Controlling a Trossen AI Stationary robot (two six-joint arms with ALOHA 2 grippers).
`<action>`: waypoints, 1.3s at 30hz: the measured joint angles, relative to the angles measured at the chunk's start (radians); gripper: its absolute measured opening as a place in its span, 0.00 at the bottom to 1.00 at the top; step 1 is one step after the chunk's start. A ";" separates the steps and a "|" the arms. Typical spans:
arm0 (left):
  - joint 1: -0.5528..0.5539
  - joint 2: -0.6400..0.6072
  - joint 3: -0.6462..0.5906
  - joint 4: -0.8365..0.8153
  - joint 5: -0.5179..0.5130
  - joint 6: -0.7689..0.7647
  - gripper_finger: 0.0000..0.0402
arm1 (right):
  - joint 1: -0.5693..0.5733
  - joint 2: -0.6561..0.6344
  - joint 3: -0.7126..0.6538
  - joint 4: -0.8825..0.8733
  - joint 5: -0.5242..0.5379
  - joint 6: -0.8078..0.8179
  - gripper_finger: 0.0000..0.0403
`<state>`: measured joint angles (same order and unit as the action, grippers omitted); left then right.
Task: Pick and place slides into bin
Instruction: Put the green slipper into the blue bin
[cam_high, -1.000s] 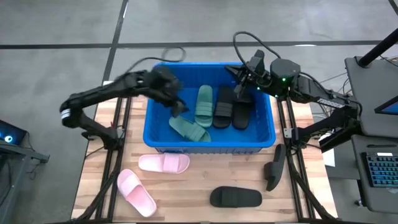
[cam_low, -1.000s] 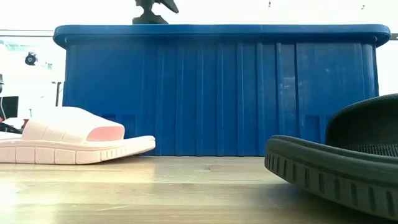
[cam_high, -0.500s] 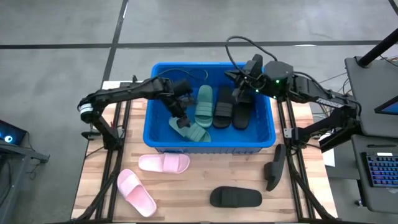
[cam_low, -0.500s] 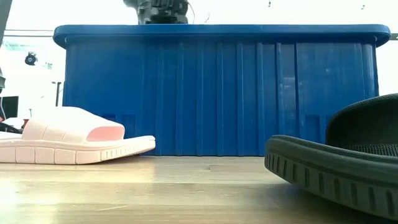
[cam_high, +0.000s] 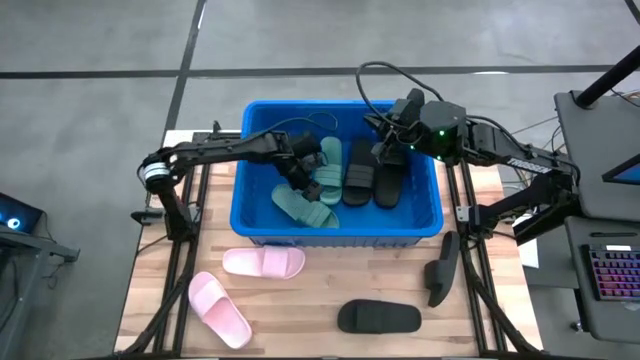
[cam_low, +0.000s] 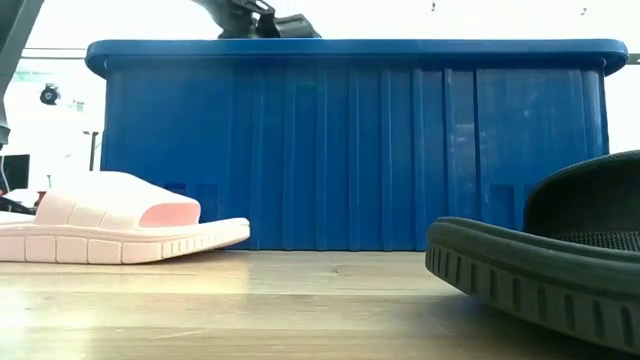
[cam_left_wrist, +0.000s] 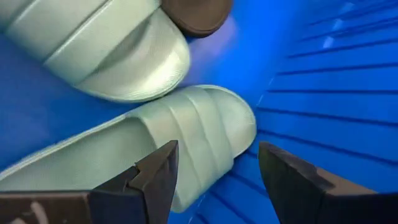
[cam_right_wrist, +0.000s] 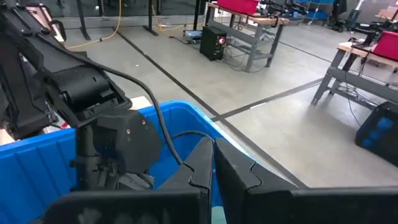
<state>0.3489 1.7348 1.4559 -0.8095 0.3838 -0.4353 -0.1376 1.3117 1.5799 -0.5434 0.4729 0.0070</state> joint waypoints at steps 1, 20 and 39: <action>0.000 0.002 0.000 0.001 -0.015 -0.003 0.51 | 0.000 0.000 0.000 0.000 0.000 -0.003 0.02; -0.002 0.091 -0.002 -0.063 -0.104 -0.031 0.53 | 0.000 0.000 -0.001 -0.008 0.000 -0.008 0.02; -0.004 0.183 -0.002 -0.009 -0.016 -0.030 0.65 | 0.000 0.000 -0.002 -0.007 -0.001 0.003 0.02</action>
<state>0.3452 1.9174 1.4540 -0.8190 0.3683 -0.4656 -0.1379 1.3117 1.5780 -0.5507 0.4719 0.0101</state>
